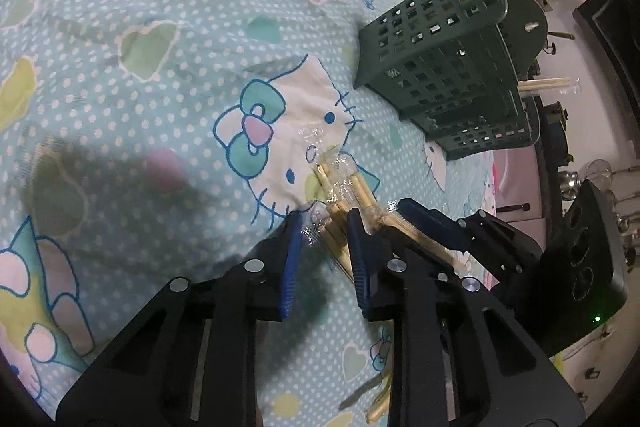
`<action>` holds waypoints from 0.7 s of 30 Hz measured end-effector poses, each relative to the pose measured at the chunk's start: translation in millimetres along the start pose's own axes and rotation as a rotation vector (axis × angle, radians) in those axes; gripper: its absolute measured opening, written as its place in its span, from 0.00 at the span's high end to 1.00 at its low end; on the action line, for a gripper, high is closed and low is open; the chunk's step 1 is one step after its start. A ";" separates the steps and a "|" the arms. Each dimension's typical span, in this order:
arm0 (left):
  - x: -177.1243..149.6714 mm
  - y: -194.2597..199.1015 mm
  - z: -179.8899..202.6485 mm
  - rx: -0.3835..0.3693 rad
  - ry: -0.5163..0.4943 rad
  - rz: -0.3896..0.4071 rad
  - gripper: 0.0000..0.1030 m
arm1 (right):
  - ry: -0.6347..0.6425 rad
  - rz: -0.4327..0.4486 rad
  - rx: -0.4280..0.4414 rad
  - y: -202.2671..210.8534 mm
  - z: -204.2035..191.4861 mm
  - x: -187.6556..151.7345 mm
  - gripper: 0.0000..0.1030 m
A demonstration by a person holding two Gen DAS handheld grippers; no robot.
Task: Organize utensils
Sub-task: 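Close the right gripper on another wrapped chopstick from the pile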
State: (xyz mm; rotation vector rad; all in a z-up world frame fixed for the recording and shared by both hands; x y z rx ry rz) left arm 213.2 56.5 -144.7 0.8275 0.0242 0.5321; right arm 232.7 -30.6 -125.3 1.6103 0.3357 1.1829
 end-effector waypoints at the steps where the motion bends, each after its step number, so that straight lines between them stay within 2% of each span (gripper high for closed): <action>1: 0.3 0.2 -0.4 -0.004 0.002 0.000 0.83 | 0.003 0.000 -0.002 -0.3 -0.6 0.7 0.81; 7: -0.3 1.8 -3.6 -0.026 0.015 0.005 0.87 | 0.016 0.019 -0.034 5.0 2.6 3.7 0.86; 11: -1.0 4.5 -7.9 -0.051 0.030 0.010 0.90 | 0.007 0.032 -0.047 10.7 6.5 2.9 0.87; 21: 1.4 18.7 -15.4 -0.059 0.041 0.044 0.94 | -0.045 0.086 -0.059 27.2 16.2 6.6 0.88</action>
Point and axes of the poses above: each gripper's, at about its wrist camera, not at the fingertips, and y roughly against the way its jaws point, z to its right, x to its top, the point moved 6 cm from there along -y, roughly the way its jaws point, and after that the axes turned 3 degrees about -x, right-handed, at the moved point
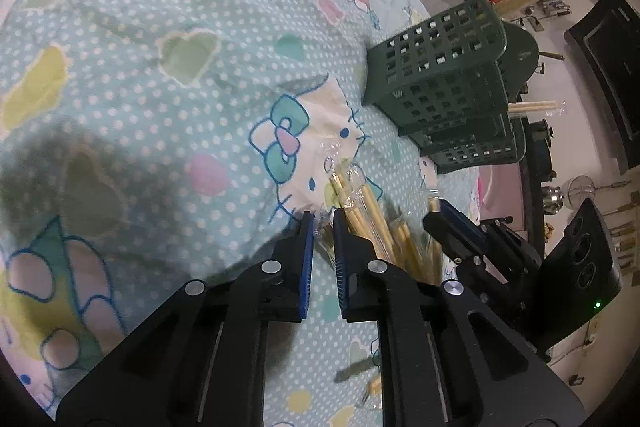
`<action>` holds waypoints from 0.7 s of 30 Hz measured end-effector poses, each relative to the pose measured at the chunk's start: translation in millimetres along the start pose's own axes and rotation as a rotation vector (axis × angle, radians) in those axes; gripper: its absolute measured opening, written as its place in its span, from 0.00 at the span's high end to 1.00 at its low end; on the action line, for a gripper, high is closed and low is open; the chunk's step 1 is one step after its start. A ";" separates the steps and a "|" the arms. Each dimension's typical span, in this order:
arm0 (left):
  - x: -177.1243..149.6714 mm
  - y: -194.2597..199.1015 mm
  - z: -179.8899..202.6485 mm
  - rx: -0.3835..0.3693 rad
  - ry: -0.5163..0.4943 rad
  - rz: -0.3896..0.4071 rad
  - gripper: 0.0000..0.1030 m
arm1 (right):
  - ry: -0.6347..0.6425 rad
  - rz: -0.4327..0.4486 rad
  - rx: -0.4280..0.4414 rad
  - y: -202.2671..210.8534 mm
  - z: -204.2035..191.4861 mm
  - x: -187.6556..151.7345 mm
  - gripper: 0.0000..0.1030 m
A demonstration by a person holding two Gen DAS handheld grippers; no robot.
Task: Organize utensils
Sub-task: 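Close the right gripper on another wrapped chopstick from the pile, then lift the chopstick upright with the right gripper and carry it over the caddy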
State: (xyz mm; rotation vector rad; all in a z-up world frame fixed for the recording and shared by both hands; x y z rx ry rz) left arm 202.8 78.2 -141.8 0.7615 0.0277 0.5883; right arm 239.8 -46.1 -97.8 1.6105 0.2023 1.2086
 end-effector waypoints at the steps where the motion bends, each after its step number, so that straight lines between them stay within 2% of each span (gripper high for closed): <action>1: 1.1 3.4 -0.4 0.003 -0.002 0.009 0.94 | -0.004 0.005 0.000 1.6 0.9 1.2 0.88; 10: 12.6 27.2 5.6 0.014 -0.032 0.079 0.97 | -0.027 0.068 -0.021 27.5 6.3 7.6 0.89; 21: 13.1 49.1 63.4 0.018 -0.218 0.154 0.97 | -0.149 0.178 -0.020 71.3 29.7 11.4 0.90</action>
Point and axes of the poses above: each gripper's, at about its wrist camera, not at the fingertips, and y roughly against the way its jaws point, z to its right, x to its top, the point moved 6 cm from there along -y, roughly the way its jaws point, and after that the axes turned 3 degrees about -x, right-handed, at the moved point
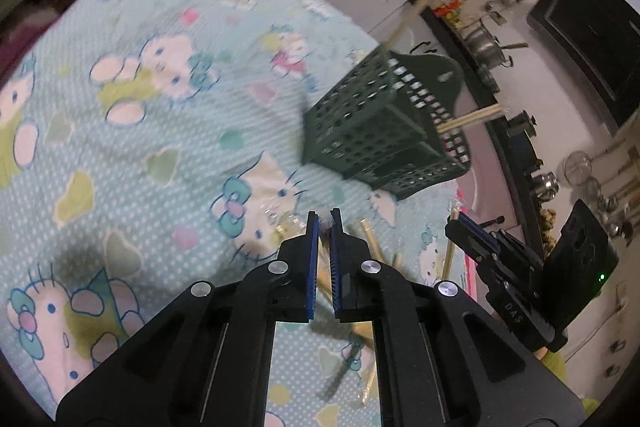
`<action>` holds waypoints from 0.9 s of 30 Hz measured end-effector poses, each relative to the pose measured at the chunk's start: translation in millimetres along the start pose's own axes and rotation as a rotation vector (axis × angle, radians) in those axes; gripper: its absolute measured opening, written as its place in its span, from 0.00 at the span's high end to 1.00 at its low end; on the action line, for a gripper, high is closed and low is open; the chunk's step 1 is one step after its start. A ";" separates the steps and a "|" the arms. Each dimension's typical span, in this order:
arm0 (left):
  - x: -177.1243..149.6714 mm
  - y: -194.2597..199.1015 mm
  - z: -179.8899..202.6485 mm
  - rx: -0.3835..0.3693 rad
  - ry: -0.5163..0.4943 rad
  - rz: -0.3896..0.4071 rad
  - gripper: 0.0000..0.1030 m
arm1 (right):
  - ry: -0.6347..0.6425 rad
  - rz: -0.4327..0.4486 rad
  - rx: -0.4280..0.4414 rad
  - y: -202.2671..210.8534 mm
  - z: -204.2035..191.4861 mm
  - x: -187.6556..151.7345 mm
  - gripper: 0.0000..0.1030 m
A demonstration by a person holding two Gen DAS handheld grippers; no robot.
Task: Organize utensils
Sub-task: 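Lift the chopstick upright with the right gripper and carry it over the caddy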
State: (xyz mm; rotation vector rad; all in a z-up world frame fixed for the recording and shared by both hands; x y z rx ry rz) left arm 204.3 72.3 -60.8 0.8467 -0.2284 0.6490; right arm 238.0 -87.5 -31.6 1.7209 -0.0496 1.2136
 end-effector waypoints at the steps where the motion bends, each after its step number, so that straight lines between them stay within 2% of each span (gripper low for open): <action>1: 1.5 2.1 4.1 0.003 -0.014 0.009 0.97 | -0.006 0.008 -0.003 2.0 1.4 1.0 0.90; 8: 11.4 12.4 30.4 -0.004 -0.083 0.050 0.98 | -0.048 0.069 -0.029 21.6 9.6 7.3 0.90; 27: 12.2 10.9 105.6 -0.062 -0.249 0.049 0.98 | -0.091 0.187 -0.079 59.6 14.5 18.9 0.90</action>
Point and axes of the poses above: each gripper's, at about its wrist camera, not at the fingertips, and y roughly against the way its jaws point, z to its right, x to its top, the point moved 6 cm from there along -y, roughly the way its jaws point, and after that the axes turned 3 degrees about -x, right-handed, at the moved point
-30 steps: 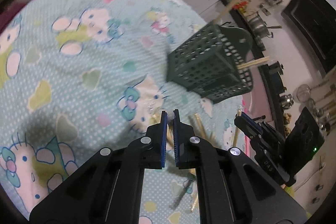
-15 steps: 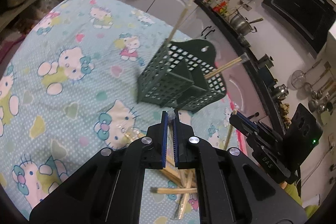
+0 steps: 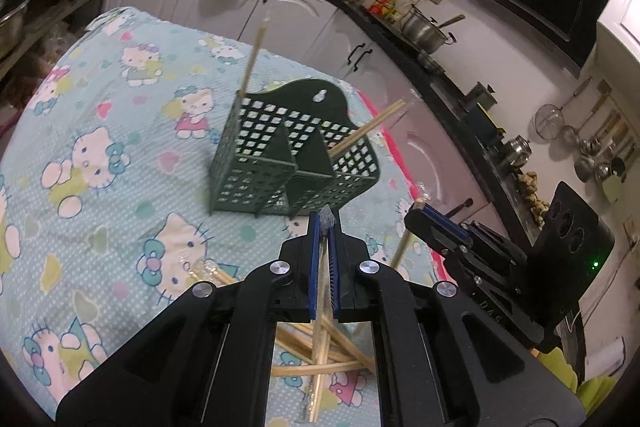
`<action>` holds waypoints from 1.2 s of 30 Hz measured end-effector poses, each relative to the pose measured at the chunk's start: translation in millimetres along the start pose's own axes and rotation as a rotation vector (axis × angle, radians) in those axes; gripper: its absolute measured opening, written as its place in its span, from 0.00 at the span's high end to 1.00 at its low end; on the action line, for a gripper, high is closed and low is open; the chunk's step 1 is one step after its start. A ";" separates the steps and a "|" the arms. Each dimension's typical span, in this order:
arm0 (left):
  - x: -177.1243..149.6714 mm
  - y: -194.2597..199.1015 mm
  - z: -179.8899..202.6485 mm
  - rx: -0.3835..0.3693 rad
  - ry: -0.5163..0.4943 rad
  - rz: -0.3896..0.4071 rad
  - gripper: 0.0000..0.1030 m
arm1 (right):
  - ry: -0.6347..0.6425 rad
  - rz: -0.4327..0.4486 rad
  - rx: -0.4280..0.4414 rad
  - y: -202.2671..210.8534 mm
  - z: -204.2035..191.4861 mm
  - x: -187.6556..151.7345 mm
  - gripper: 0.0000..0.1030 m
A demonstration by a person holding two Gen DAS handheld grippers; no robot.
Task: Organize utensils
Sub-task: 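Lift the chopstick upright with the right gripper and carry it over the caddy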
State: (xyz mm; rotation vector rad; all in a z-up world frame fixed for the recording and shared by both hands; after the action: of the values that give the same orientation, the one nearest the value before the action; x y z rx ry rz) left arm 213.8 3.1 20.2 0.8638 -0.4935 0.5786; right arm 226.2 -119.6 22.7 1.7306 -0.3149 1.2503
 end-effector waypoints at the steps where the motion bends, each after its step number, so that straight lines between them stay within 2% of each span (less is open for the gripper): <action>1: 1.1 -0.3 2.0 -0.002 -0.006 0.001 0.98 | -0.003 0.004 -0.001 1.3 0.0 0.9 0.90; 23: 33.8 8.0 49.0 -0.050 -0.115 0.043 0.98 | -0.013 0.106 -0.034 34.1 4.3 31.2 0.90; 36: 70.1 25.9 67.6 -0.059 -0.158 0.121 0.98 | -0.019 0.189 -0.049 51.7 6.2 64.1 0.90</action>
State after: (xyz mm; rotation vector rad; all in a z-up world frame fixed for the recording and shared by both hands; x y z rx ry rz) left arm 237.6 -19.6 115.4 0.8314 -0.7065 0.6058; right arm 224.1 -132.2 104.3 1.7025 -0.5266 1.3502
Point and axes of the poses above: each gripper's, at about its wrist camera, not at the fingertips, and y roughly against the way its jaws point, z to its right, x to its top, the point moved 6 cm from there along -y, roughly the way its jaws point, and after that the axes turned 3 degrees about -x, right-handed, at the moved point
